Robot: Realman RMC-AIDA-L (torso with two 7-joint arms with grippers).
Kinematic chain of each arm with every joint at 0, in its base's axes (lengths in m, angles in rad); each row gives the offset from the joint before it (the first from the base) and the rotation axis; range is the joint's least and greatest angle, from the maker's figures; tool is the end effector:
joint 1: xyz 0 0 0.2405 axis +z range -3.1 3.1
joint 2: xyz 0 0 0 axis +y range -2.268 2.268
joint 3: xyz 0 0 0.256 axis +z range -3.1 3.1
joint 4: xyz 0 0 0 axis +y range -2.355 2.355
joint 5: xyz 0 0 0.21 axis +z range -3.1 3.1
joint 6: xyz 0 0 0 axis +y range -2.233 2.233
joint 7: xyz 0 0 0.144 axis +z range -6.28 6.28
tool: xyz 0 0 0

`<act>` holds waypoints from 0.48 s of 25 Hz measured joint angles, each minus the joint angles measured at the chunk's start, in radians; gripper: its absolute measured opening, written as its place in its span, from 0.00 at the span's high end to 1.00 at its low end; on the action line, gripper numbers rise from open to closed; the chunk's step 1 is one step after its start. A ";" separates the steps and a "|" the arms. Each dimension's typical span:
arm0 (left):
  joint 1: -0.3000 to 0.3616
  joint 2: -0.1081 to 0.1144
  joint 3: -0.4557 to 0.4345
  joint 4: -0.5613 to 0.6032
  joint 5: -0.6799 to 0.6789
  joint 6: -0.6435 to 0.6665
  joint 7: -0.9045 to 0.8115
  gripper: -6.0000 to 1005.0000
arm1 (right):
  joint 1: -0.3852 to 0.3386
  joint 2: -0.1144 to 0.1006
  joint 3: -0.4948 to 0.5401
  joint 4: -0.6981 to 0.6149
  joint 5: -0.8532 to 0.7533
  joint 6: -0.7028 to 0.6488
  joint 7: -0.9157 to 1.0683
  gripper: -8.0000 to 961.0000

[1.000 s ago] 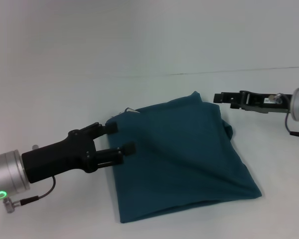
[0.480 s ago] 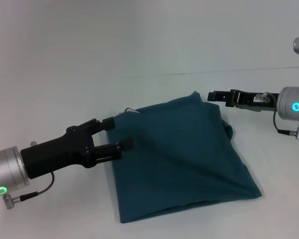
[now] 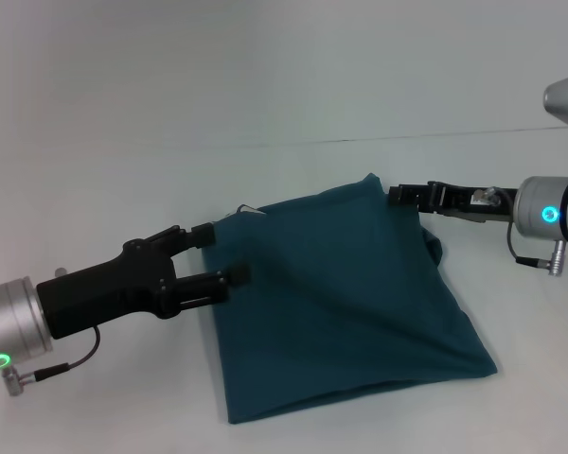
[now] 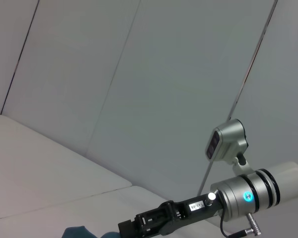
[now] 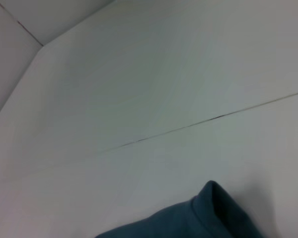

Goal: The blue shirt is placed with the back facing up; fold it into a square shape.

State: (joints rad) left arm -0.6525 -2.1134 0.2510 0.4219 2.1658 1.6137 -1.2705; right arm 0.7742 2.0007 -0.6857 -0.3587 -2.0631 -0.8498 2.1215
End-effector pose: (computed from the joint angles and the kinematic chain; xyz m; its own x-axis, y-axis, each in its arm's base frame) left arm -0.2434 0.3344 -0.0219 0.6183 0.3572 0.7000 0.5391 -0.8409 -0.0471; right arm 0.2816 0.4310 -0.0059 0.2520 -0.7404 -0.6231 -0.9675 -0.1788 -0.1788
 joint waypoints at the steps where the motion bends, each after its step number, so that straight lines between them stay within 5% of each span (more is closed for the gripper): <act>1: 0.000 0.000 0.000 0.000 0.000 0.000 0.000 0.07 | 0.001 0.003 0.000 0.000 0.001 0.001 -0.002 0.30; 5: 0.001 0.000 -0.002 0.000 0.000 0.000 0.000 0.07 | 0.005 0.015 0.000 0.000 0.005 0.007 -0.008 0.33; 12: 0.003 -0.002 -0.001 0.000 0.000 -0.015 -0.001 0.07 | 0.009 0.026 0.002 0.000 0.006 0.039 -0.006 0.66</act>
State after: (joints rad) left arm -0.6498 -2.1151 0.2503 0.4219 2.1659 1.5983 -1.2714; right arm 0.7836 2.0267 -0.6840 -0.3589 -2.0572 -0.8108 2.1152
